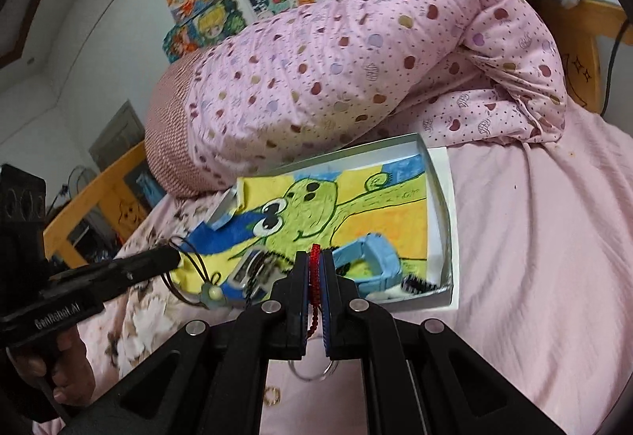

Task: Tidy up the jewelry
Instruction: 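Carry the hair tie and red bracelet into the grey tray and open both tools, then withdraw both tools and move the left toward the white hair clip while the right approaches the gold chain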

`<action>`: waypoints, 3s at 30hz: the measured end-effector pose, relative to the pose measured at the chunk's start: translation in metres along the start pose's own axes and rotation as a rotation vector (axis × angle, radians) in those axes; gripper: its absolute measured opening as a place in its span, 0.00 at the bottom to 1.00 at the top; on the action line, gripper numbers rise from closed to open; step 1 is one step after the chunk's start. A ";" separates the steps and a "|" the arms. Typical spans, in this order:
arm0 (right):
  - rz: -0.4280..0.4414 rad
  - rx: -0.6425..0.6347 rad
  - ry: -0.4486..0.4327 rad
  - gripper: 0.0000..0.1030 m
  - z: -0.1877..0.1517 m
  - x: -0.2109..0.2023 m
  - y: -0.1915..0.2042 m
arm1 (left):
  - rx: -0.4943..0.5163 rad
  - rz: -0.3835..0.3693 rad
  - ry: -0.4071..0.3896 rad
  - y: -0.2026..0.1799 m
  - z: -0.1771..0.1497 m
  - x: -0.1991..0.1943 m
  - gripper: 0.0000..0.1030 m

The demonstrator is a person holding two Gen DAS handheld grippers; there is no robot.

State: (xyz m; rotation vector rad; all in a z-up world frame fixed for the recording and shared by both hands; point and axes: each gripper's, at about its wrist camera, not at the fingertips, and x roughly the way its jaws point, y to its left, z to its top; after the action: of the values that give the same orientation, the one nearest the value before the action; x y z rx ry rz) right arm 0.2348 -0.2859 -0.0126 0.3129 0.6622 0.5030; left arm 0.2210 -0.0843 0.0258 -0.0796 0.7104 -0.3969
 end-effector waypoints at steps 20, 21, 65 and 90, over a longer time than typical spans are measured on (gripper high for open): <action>-0.080 0.188 0.007 0.05 0.002 0.040 -0.075 | -0.080 -0.049 0.105 0.011 0.011 0.099 0.01; -0.084 0.186 0.012 0.06 0.001 0.041 -0.075 | -0.086 -0.049 0.112 0.013 0.009 0.102 0.01; -0.158 -0.009 -0.075 0.75 0.020 0.006 -0.034 | -0.219 0.143 -0.081 0.046 0.006 0.021 0.98; -0.260 -0.213 -0.230 1.00 -0.008 -0.081 0.042 | -0.115 0.228 -0.181 0.031 -0.030 -0.072 0.98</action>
State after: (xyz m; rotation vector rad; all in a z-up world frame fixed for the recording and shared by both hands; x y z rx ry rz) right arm 0.1603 -0.2930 0.0404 0.0794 0.4134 0.2793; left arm 0.1622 -0.0260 0.0412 -0.1395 0.5559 -0.1281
